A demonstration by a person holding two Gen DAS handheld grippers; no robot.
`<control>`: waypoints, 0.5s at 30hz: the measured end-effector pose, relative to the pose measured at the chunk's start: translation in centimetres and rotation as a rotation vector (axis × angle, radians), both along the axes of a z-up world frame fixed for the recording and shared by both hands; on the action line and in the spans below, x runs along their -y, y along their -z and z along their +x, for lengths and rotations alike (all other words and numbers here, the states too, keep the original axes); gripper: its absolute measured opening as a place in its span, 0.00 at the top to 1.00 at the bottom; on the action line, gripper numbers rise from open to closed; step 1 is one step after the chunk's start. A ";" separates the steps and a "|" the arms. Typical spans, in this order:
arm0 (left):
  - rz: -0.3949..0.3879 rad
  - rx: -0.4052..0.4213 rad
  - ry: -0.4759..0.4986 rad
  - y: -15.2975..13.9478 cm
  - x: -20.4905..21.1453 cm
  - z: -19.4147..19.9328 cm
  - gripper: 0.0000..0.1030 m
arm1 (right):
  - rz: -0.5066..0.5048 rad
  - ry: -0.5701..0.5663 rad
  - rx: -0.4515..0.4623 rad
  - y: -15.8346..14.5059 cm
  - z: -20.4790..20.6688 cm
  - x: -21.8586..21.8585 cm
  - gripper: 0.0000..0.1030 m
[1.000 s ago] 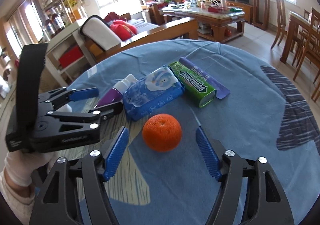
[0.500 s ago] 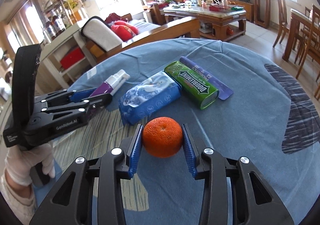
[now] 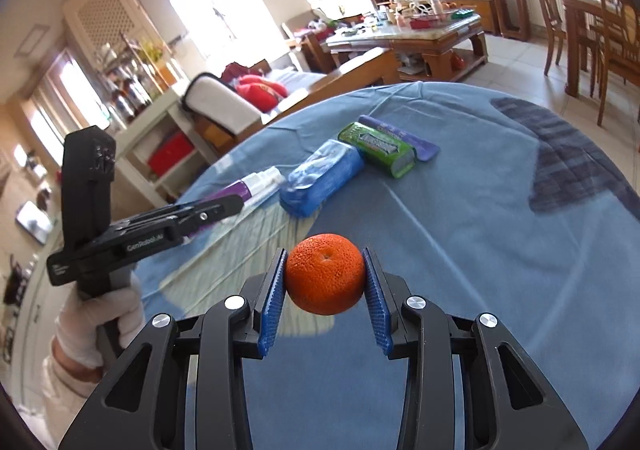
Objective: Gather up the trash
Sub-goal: 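Grasp the purple spray bottle with left tool while right tool grasps orange, then carry the purple bottle and orange over the black bin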
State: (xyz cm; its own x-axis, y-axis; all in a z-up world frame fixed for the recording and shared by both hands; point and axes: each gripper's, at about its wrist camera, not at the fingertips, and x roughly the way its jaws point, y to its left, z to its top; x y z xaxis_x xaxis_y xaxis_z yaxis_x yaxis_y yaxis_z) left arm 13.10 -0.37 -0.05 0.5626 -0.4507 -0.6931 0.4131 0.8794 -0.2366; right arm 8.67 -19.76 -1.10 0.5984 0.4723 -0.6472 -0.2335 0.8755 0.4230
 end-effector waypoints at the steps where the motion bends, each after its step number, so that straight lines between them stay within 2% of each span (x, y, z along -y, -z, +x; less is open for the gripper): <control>1: -0.009 0.012 0.010 -0.5 0.1 -0.7 0.76 | 0.003 0.004 0.010 -0.3 -1.0 0.3 0.64; 4: 0.024 0.050 0.025 -1.2 1.1 -2.6 0.76 | 0.009 0.014 0.029 -1.1 -3.2 1.1 0.64; 7: 0.042 0.049 0.037 -1.0 1.8 -3.5 0.76 | 0.021 0.022 0.042 -1.6 -5.2 1.7 0.64; 15: 0.005 0.122 0.084 -1.9 3.4 -7.8 0.76 | 0.036 0.034 0.088 -3.2 -10.3 3.9 0.64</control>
State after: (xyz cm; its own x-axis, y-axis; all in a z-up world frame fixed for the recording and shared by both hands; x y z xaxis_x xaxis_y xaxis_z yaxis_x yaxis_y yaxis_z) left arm 5.30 -3.78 1.82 0.6030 -0.4963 -0.6246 0.5107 0.8416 -0.1757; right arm -1.62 -23.68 2.08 0.6680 0.4727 -0.5748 -0.2415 0.8682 0.4334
